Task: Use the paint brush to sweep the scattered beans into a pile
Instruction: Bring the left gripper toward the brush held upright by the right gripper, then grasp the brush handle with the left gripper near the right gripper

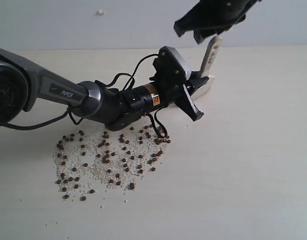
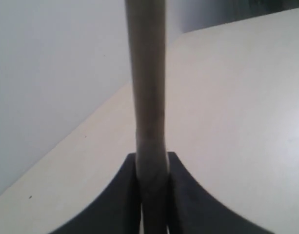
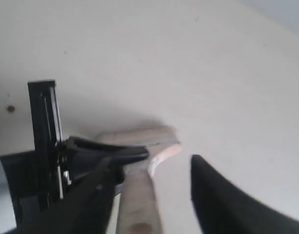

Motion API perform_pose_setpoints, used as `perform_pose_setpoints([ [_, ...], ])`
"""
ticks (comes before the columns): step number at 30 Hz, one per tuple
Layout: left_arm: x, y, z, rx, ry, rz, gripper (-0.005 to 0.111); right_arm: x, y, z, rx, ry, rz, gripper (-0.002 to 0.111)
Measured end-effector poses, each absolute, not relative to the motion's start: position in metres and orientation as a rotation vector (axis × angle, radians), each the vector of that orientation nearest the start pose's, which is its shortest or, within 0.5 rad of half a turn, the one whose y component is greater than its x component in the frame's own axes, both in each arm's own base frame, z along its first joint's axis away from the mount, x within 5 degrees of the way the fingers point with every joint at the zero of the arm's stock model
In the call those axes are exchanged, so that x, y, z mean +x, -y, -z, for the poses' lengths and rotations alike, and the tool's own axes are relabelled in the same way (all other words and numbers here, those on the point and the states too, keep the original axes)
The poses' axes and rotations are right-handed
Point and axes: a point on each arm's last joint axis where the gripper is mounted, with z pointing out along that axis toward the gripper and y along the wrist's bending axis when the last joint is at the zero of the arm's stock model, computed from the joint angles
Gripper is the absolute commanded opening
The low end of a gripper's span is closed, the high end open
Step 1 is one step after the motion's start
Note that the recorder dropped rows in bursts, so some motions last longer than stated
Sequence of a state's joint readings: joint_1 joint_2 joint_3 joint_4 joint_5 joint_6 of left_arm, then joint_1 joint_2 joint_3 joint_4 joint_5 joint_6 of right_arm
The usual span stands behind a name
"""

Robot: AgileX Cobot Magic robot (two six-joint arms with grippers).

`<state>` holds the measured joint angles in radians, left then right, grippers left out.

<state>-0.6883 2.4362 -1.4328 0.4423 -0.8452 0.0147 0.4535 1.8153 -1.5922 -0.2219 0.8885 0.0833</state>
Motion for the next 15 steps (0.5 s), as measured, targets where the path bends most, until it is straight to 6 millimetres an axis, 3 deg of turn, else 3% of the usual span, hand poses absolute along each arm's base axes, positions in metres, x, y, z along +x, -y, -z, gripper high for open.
perform_pose_setpoints([
  [2, 0.364, 0.338, -0.084, 1.071, -1.378, 0.531, 0.0, 0.367, -0.16, -0.32, -0.567, -2.426, 0.079, 0.091],
  [7, 0.365, 0.337, -0.104, 1.115, -1.41, 0.476, 0.0, 0.352, -0.145, -0.374, -0.493, -2.255, 0.116, 0.09],
  [11, 0.366, 0.333, -0.125, 1.177, -1.461, 0.393, 0.0, 0.341, -0.135, -0.395, -0.49, -2.192, 0.176, 0.09],
  [15, 0.367, 0.325, -0.15, 1.198, -1.55, 0.323, 0.0, 0.333, -0.129, -0.4, -0.541, -2.139, 0.232, 0.09],
])
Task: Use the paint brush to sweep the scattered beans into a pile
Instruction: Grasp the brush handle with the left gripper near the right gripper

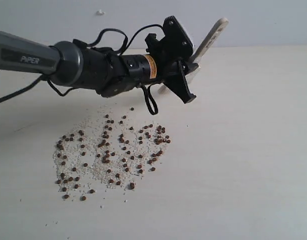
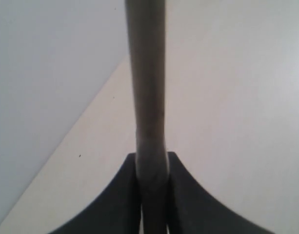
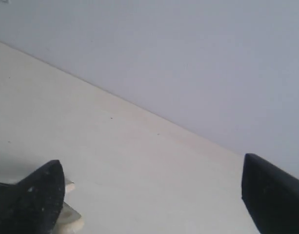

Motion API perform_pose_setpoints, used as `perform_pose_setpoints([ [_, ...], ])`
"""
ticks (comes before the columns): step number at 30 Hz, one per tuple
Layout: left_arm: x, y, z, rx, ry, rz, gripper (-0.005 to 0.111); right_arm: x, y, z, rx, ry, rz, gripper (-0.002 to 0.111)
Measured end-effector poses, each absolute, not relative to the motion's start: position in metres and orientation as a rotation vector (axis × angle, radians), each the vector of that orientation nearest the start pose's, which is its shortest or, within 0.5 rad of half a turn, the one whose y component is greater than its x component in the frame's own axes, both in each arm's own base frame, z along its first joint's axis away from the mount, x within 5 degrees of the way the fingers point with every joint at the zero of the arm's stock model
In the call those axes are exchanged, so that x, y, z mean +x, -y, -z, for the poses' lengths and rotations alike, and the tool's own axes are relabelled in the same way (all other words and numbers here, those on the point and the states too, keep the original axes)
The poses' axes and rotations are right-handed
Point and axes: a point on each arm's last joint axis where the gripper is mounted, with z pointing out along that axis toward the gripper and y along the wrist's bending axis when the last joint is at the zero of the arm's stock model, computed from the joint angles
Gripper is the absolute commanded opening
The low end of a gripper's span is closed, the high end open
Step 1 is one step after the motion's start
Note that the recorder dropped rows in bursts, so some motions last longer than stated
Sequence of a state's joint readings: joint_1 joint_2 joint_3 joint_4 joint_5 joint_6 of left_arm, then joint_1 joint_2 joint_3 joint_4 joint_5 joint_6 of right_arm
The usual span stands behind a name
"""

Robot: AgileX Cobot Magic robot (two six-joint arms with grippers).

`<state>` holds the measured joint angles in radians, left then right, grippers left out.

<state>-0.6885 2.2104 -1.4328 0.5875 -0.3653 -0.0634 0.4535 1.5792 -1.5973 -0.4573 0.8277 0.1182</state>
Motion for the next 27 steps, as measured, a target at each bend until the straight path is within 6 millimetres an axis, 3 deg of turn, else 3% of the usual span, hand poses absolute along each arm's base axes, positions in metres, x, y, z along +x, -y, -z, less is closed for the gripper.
perform_pose_setpoints([
  [4, 0.368, 0.315, -0.175, 1.179, -1.603, 0.306, 0.0, 0.323, -0.127, -0.392, -0.624, -2.099, 0.247, 0.09],
  [8, 0.369, 0.297, -0.189, 1.141, -1.648, 0.353, 0.0, 0.312, -0.126, -0.369, -0.687, -2.048, 0.214, 0.09],
  [13, 0.372, 0.272, -0.181, 1.153, -1.682, 0.524, 0.0, 0.3, -0.127, -0.35, -0.739, -1.97, 0.16, 0.09],
  [20, 0.383, 0.219, -0.184, 1.165, -1.671, 0.849, 0.0, 0.291, -0.127, -0.344, -0.791, -1.907, 0.126, 0.088],
  [23, 0.392, 0.184, -0.189, 1.081, -1.714, 0.994, 0.0, 0.293, -0.139, -0.329, -0.969, -1.903, 0.071, 0.084],
  [27, 0.394, 0.163, -0.196, 1.08, -1.751, 0.991, 0.0, 0.294, -0.159, -0.3, -1.249, -1.896, -0.083, 0.084],
])
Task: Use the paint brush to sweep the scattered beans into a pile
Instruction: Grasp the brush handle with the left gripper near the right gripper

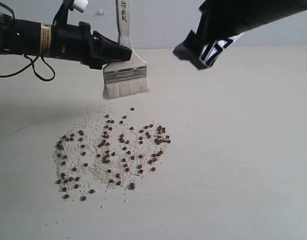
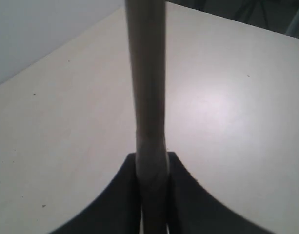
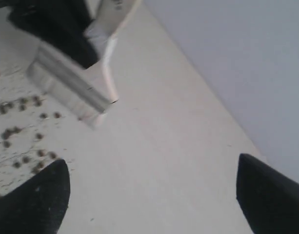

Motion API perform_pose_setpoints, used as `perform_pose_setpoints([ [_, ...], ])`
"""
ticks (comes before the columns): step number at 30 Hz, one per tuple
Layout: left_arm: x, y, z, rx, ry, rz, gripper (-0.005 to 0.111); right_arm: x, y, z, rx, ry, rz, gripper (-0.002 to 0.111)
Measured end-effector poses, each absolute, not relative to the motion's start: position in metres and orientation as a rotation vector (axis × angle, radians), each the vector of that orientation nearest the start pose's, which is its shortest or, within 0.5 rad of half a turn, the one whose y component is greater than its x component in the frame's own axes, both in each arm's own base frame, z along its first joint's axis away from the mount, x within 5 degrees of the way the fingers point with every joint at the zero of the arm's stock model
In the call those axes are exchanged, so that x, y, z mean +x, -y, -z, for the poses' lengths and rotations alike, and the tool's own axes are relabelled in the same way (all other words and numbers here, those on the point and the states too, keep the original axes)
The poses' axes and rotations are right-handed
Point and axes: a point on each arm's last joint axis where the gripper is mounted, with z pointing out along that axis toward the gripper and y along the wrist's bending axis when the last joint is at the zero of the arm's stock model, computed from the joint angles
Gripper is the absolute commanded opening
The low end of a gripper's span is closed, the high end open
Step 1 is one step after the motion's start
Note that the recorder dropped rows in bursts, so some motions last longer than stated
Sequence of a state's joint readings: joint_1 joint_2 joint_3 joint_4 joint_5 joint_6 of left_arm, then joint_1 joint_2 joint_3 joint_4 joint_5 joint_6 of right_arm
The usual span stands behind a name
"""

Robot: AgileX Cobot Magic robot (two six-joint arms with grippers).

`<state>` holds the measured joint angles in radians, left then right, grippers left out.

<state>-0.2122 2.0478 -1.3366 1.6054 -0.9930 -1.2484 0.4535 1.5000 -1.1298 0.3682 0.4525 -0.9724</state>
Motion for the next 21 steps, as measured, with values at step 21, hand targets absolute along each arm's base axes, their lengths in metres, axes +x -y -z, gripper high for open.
perform_pose_setpoints([
  [21, 0.385, 0.129, -0.209, 1.272, -1.581, 1.036, 0.0, 0.337, -0.164, -0.277, -1.307, -1.68, -0.956, 0.052],
])
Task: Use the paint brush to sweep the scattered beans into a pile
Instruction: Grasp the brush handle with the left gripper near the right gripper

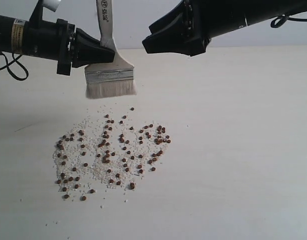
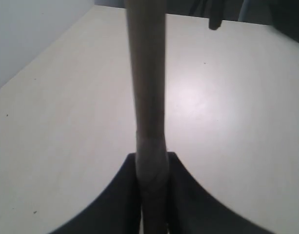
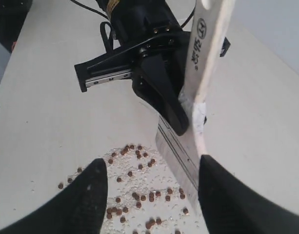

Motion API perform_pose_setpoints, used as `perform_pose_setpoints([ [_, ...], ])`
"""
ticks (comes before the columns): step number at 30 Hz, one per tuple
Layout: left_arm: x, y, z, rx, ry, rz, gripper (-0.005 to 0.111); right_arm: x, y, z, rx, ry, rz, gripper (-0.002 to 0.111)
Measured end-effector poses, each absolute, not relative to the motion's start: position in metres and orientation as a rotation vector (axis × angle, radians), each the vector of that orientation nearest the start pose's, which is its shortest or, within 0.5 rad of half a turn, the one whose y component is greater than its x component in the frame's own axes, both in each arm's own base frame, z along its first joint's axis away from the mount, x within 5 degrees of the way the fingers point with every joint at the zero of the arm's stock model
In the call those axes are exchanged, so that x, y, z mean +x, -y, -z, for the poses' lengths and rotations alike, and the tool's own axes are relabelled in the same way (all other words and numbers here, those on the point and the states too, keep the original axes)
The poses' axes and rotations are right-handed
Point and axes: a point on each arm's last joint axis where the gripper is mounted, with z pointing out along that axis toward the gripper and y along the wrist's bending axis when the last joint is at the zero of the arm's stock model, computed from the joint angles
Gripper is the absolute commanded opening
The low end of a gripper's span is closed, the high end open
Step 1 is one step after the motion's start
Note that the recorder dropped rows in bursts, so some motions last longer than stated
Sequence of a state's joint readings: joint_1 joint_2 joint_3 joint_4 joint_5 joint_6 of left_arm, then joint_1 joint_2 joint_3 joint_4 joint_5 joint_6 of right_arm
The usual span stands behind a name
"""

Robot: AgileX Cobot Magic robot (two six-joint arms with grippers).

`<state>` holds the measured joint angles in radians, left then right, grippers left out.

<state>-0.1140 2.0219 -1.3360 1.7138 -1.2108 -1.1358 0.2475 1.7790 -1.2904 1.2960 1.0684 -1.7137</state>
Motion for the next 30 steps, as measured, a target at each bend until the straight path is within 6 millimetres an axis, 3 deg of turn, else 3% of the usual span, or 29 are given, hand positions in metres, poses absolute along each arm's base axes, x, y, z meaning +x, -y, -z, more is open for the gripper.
perform_pose_setpoints([
  [6, 0.382, 0.135, -0.208, 1.298, -1.574, 1.042, 0.0, 0.34, -0.17, -0.272, -1.261, -1.673, -1.039, 0.052],
  [11, 0.372, 0.158, -0.206, 1.388, -1.547, 1.071, 0.0, 0.35, -0.173, -0.252, -1.204, -1.717, -1.081, 0.052],
  [16, 0.368, 0.166, -0.206, 1.415, -1.535, 1.084, 0.0, 0.347, -0.174, -0.253, -1.215, -1.696, -1.119, 0.058],
  [30, 0.359, 0.185, -0.206, 1.461, -1.506, 1.114, 0.0, 0.343, -0.175, -0.255, -1.245, -1.667, -1.171, 0.058],
])
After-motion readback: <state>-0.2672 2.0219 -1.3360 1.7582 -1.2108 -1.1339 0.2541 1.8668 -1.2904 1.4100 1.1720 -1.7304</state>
